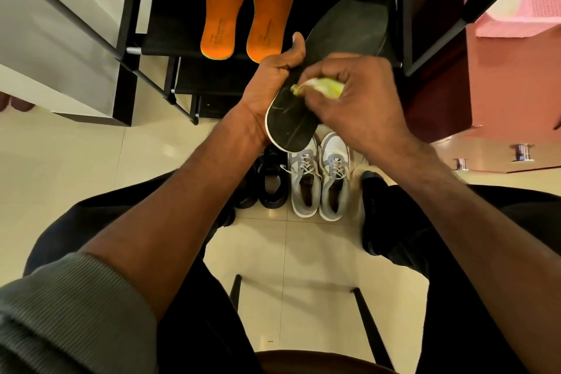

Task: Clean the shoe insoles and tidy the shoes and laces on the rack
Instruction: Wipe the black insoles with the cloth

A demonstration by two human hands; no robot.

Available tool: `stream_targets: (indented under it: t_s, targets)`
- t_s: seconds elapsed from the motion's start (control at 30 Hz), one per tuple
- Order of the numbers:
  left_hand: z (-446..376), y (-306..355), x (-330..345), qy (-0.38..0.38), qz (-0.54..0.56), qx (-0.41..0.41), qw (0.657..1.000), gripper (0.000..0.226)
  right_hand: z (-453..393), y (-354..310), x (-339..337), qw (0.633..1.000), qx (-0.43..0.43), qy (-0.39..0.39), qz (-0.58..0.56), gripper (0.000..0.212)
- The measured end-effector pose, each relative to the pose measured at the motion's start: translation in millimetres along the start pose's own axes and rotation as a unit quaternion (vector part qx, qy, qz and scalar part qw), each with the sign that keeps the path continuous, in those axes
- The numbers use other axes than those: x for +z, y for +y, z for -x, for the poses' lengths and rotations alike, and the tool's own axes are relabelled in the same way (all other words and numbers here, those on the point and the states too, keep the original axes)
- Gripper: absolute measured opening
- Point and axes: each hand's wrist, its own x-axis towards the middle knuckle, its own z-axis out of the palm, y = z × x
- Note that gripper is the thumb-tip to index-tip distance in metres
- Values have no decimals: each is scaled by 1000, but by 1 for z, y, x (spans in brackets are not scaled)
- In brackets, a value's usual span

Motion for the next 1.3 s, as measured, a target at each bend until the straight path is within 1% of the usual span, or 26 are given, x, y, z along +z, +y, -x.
stream_targets:
  t_s: [0.07, 0.1, 0.13, 0.2, 0.27, 0.3, 0.33, 0.4, 0.47, 0.5, 0.6, 0.63, 0.7, 0.8, 0.83, 0.87, 0.93, 1.0, 1.03, 1.07, 1.1, 1.13, 1.2, 1.23, 1.27, 1.3]
  targets:
    - [-1, -1, 1, -10, 7, -15, 1000, 65, -4, 5, -1, 998, 28, 44, 25, 11]
    - [-1, -2, 1, -5, 12, -17, 1000, 63, -3, 5, -2, 998, 27, 45, 19, 11]
    - [-3, -2, 0, 3, 18, -13, 1000, 60, -1, 4, -3, 999, 13, 32, 1, 11]
    - [-3, -1, -4, 20, 21, 6, 1000, 51, 4, -3, -1, 998, -32, -24, -48, 9]
    - [-3, -1, -8, 38, 23, 15, 999, 45, 10, -8, 1, 992, -80, -73, -66, 7]
    - [-3, -1, -11, 42, 22, 10, 999, 46, 10, -8, 2, 991, -92, -78, -58, 7]
    - [-3, -2, -10, 40, 20, 9, 999, 51, 8, -5, 2, 993, -90, -68, -43, 7]
    - [-3, -3, -7, 34, 15, 17, 999, 62, -1, 6, -1, 998, -53, -18, 0, 10]
    - [-3, -3, -4, 30, 14, 17, 999, 65, -5, 13, -4, 999, -23, 13, 18, 12]
    - [-3, -3, -4, 31, 14, 13, 999, 65, -4, 11, -3, 999, -32, 4, 5, 12]
    - [-1, -2, -9, 25, 33, 9, 999, 59, 9, -6, 4, 992, -93, -62, -52, 7]
    - [-1, -1, -10, 27, 39, 3, 999, 62, 12, -10, 6, 991, -105, -67, -57, 7]
    - [-2, -2, -10, 19, 38, -24, 999, 71, 8, -7, 6, 993, -101, -41, -47, 5]
    - [1, -6, 0, -7, 23, -51, 998, 81, 0, 7, 6, 998, -34, 39, -28, 8]
    - [1, -7, 3, -18, 12, -55, 998, 84, -2, 10, 6, 998, -15, 55, -30, 9]
    - [3, -8, 6, -27, 14, -57, 998, 86, -2, 10, 6, 998, -6, 60, -34, 10]
    - [2, -9, 4, -15, 19, -57, 998, 85, 2, 5, 7, 997, -18, 42, -56, 9]
    - [-2, -6, -6, 4, 39, -46, 998, 71, 9, -3, 9, 995, -54, -3, -85, 7]
    - [-5, -6, -11, 23, 36, -36, 998, 60, 12, -8, 9, 992, -75, -25, -93, 6]
    - [-5, -6, -15, 42, 36, -22, 998, 54, 14, -11, 10, 991, -89, -38, -95, 6]
    - [-5, -7, -16, 57, 32, -15, 998, 55, 13, -11, 10, 991, -91, -37, -91, 6]
    - [-5, -8, -14, 55, 34, -16, 998, 59, 11, -9, 10, 993, -79, -24, -82, 6]
    - [-3, -8, -8, 25, 19, -12, 999, 69, 3, 1, 8, 998, -31, 30, -43, 10]
    - [-2, -8, -4, 23, 5, -9, 1000, 73, 0, 6, 7, 998, -9, 55, -25, 11]
    - [-3, -9, -4, 23, 3, -15, 1000, 75, -2, 8, 6, 998, 1, 68, -17, 12]
    - [-4, -8, -5, 17, 10, -28, 999, 74, -1, 7, 7, 998, -4, 65, -18, 12]
